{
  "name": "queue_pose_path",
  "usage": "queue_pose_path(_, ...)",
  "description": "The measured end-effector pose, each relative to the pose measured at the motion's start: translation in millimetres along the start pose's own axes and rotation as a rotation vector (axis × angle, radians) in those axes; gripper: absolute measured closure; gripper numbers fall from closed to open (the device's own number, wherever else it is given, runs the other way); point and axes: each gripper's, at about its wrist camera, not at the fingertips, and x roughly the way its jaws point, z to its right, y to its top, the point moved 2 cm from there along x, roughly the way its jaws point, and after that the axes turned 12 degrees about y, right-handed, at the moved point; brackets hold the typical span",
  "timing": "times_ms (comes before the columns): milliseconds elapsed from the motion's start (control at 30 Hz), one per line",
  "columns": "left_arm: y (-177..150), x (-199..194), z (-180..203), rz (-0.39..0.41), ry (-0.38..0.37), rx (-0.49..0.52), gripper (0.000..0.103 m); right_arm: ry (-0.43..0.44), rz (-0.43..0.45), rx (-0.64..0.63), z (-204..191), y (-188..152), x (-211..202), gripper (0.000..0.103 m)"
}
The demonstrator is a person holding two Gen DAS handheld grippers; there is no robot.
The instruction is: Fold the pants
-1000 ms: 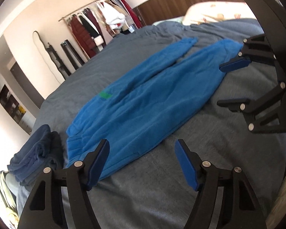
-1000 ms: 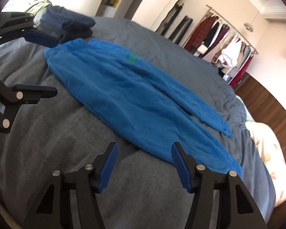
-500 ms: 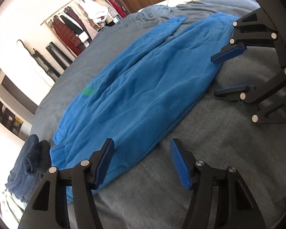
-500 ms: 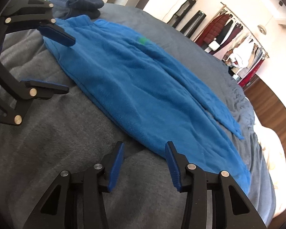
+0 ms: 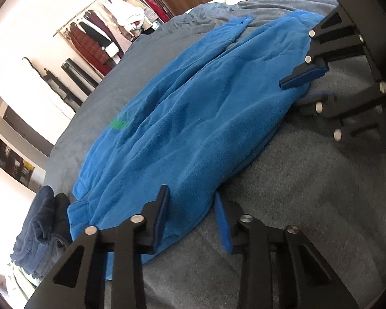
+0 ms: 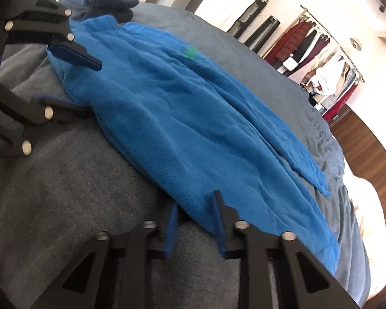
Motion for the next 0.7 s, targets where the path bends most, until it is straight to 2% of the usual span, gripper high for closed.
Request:
queue_pose_path(67, -1.4, -3.9, -1.4, 0.006, 0.001, 0.002, 0.075, -0.001, 0.003, -0.01, 3.6, 1.4, -2.3, 0.088)
queue_pose_path(200, -3.4, -12.2, -5.2, 0.016, -0.004, -0.009, 0.078, 0.003, -0.002, -0.023, 4.0, 2.8, -13.1, 0.092)
queue_pose_path(500, -12.7, -31.7, -10.1, 0.023, -0.011, -0.013, 0.08, 0.018, -0.004, -0.043, -4.8, 3.6, -37.9, 0.093)
queue_pose_path(700, -21.4, -29.0, 4.2, 0.006, -0.01, 0.015, 0.08, 0.025, -0.04, -0.059, -14.4, -4.5, -34.2, 0.093)
